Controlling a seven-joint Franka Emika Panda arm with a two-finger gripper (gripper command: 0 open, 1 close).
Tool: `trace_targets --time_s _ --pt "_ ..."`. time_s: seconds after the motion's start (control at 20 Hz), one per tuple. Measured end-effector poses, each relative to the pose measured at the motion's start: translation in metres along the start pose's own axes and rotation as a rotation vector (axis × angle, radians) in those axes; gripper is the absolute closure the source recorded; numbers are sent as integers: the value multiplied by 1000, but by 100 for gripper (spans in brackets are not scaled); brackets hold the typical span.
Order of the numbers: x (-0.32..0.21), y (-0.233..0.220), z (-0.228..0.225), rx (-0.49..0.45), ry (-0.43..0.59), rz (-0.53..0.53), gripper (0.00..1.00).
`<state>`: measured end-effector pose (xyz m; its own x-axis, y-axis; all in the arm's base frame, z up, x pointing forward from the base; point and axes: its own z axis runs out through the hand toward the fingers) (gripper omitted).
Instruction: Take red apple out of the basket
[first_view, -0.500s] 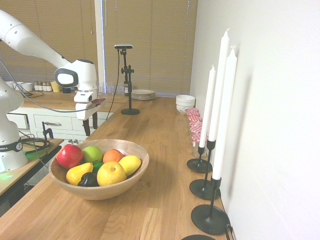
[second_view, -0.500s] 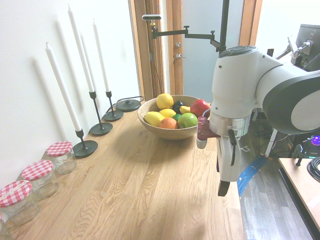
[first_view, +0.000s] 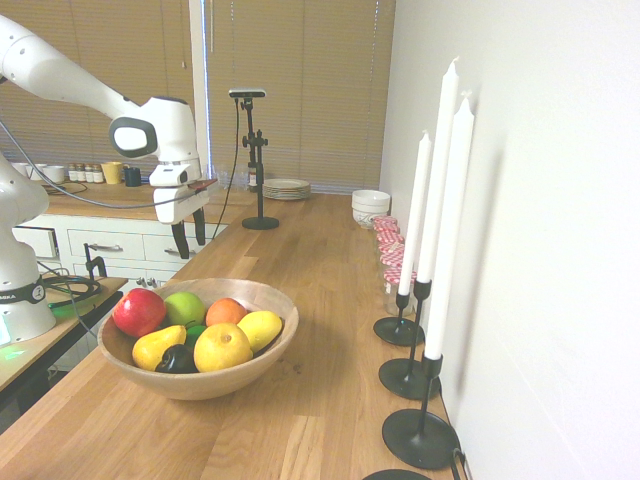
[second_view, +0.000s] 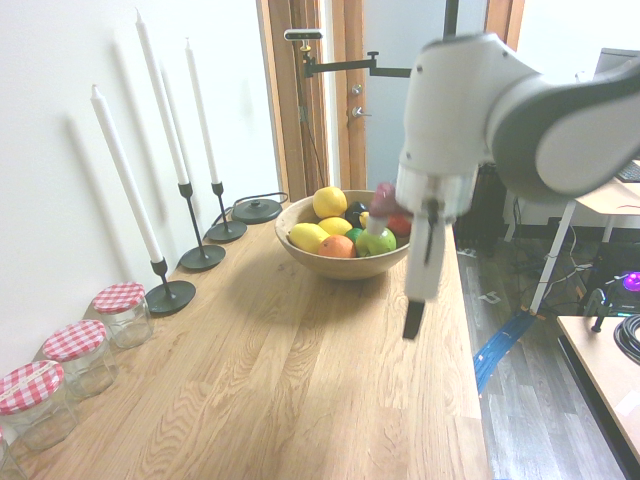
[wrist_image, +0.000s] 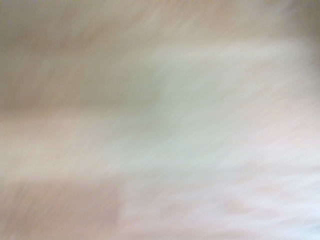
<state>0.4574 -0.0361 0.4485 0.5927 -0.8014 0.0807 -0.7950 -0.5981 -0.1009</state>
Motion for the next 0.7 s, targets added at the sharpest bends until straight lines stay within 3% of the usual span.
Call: trace_targets --time_s 0.3,0.7 --pt "92 53 -55 43 48 152 0" --pt "194 128 -68 51 74 358 0"
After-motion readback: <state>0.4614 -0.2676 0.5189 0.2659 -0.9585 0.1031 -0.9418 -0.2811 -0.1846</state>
